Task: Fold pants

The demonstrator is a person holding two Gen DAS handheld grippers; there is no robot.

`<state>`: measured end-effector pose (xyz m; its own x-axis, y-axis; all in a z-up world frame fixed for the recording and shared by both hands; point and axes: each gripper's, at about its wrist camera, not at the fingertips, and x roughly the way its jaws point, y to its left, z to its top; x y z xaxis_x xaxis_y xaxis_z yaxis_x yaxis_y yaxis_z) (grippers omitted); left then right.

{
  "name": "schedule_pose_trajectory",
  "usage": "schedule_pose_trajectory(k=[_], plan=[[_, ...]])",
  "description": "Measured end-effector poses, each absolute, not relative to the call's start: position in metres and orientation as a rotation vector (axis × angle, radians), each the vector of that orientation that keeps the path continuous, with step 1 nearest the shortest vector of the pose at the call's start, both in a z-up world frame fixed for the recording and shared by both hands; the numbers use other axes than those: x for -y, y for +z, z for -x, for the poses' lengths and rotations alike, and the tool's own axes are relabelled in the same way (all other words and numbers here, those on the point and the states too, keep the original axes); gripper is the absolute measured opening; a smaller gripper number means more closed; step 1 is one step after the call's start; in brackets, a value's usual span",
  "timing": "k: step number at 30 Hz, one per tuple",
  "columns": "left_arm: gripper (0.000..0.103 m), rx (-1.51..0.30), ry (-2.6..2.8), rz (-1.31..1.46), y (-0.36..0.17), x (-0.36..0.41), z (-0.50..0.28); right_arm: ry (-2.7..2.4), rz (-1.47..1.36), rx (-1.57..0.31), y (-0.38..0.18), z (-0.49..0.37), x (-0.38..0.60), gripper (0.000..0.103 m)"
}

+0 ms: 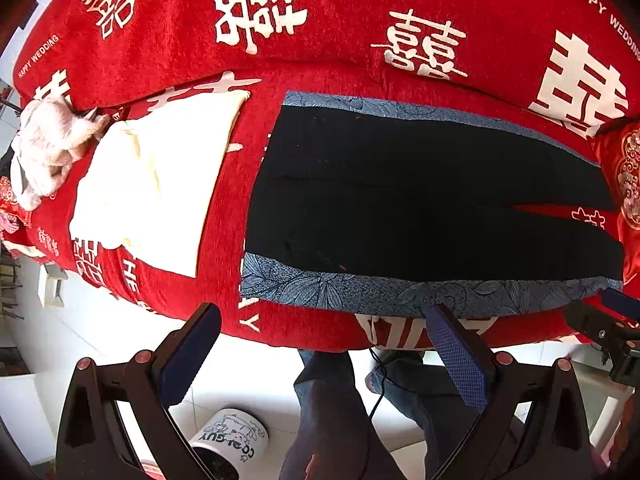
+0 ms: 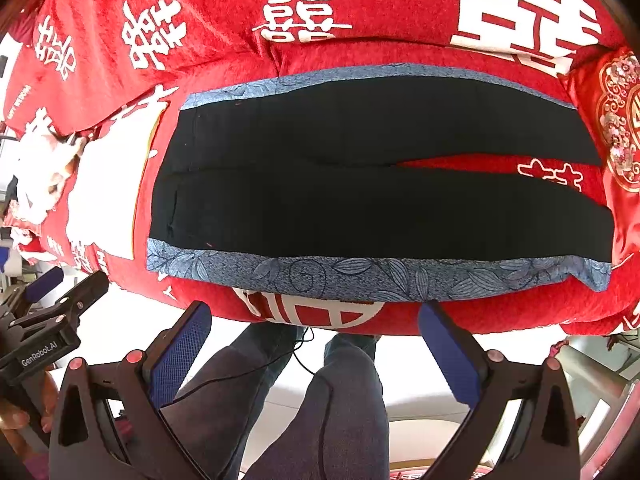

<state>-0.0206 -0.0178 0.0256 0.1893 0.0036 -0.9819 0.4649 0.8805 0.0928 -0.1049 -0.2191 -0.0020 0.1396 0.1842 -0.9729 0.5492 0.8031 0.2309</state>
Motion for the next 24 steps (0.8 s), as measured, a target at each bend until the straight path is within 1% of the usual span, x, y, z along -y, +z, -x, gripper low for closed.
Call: schedule_pose_trajectory(k=[17,24], plan=[[0.103,-1.349,-0.298,-0.405,0.033,0.019,0.051,-0.271,-0.626,-1.427,0.001,0.129,0.228,0.103],[0.103,-1.347,-0.289,-0.407,0.035,0.018,0.052,-0.266,-0.626,-1.428,0.001,0.13,0.228,0.103]])
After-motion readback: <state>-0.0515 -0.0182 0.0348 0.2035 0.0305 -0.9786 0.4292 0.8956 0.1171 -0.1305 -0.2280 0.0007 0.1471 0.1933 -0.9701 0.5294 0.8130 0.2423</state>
